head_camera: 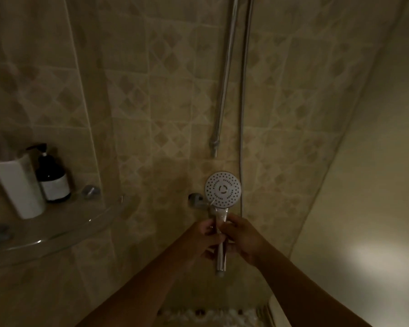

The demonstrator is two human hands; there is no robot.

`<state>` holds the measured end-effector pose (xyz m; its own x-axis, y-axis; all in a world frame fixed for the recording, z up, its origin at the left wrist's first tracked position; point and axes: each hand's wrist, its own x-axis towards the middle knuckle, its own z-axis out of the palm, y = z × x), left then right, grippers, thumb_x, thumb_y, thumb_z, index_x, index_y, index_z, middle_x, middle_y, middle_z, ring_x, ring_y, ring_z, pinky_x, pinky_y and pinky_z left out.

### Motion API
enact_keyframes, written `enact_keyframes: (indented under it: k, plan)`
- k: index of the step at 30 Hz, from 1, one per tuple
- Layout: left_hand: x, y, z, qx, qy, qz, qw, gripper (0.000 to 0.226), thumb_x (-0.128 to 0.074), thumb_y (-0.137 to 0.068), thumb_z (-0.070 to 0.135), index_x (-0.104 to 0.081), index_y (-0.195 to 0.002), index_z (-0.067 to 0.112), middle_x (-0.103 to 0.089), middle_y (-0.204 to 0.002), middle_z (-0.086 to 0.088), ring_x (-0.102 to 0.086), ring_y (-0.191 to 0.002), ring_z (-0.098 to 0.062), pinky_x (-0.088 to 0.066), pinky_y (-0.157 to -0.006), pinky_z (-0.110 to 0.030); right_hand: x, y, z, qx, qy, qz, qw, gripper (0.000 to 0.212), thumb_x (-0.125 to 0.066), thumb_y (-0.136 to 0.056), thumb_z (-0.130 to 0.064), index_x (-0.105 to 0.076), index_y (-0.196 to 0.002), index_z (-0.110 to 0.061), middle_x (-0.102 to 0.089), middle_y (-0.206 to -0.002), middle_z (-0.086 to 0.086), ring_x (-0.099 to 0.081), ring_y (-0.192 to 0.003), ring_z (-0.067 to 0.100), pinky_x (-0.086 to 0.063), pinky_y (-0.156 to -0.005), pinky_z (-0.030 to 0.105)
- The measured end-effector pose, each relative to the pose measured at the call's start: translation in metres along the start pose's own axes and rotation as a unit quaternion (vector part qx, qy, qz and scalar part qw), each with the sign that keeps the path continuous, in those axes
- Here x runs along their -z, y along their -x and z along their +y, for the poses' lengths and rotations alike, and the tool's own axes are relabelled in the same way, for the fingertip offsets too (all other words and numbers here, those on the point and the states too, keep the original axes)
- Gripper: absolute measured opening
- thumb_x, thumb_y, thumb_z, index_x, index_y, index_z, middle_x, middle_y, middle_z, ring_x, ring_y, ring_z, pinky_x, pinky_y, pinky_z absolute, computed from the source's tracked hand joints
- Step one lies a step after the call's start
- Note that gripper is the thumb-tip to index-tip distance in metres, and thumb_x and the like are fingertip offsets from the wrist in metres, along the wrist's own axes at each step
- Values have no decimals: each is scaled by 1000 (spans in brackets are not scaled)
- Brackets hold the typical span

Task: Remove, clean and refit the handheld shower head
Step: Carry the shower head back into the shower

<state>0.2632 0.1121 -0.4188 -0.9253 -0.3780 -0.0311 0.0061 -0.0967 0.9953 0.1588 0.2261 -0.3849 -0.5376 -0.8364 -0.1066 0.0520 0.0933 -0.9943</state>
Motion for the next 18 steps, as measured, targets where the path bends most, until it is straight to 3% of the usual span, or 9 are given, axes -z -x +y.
enact_keyframes:
  k: [4, 6, 11, 14, 16, 18]
  plan:
    - [10, -46, 34, -28, -15, -7, 999, 21, -60, -95, 4, -65, -113, 14, -76, -98, -5, -74, -89, -25, -59, -73, -40, 18, -40, -31, 5, 14, -17, 1000, 22, -57, -98, -18, -67, -111, -3, -70, -106, 21, -69, -90, 31, -59, -71, 36]
    - [11, -69, 51, -40, -29, 7, 999, 21, -60, -95, 4, -65, -115, 9, -74, -100, -11, -73, -90, -27, -59, -77, -41, 29, -61, -47, 9, 24, -13, 1000, 22, -59, -97, -22, -68, -108, -5, -72, -103, 18, -69, -87, 27, -58, -69, 32]
    - [5, -123, 94, -81, -51, 51, 994, 20, -61, -93, 1, -68, -109, 12, -75, -98, -14, -72, -91, -37, -59, -79, -50, 56, -106, -95, 50, 65, -37, 996, 21, -58, -98, -25, -69, -101, -7, -70, -88, 13, -68, -82, 26, -54, -70, 36]
    - [-5, -148, 122, -98, -53, 81, 990, 20, -63, -93, 6, -74, -100, 21, -77, -97, -10, -75, -90, -28, -60, -71, -40, 77, -126, -127, 85, 86, -41, 992, 26, -56, -99, -25, -68, -109, -4, -70, -99, 19, -67, -90, 34, -52, -89, 47]
    - [-12, -163, 139, -108, -61, 95, 988, 17, -62, -96, 11, -76, -96, 21, -77, -98, -13, -75, -92, -28, -61, -76, -43, 92, -138, -150, 100, 100, -42, 989, 30, -56, -99, -24, -66, -112, 1, -69, -107, 26, -68, -97, 41, -52, -94, 53]
    - [-20, -173, 157, -114, -85, 95, 985, 15, -60, -98, 18, -73, -102, 16, -75, -100, -19, -73, -94, -32, -58, -83, -49, 105, -146, -172, 118, 122, -45, 985, 29, -57, -99, -23, -66, -110, 3, -69, -103, 25, -68, -92, 37, -52, -92, 53]
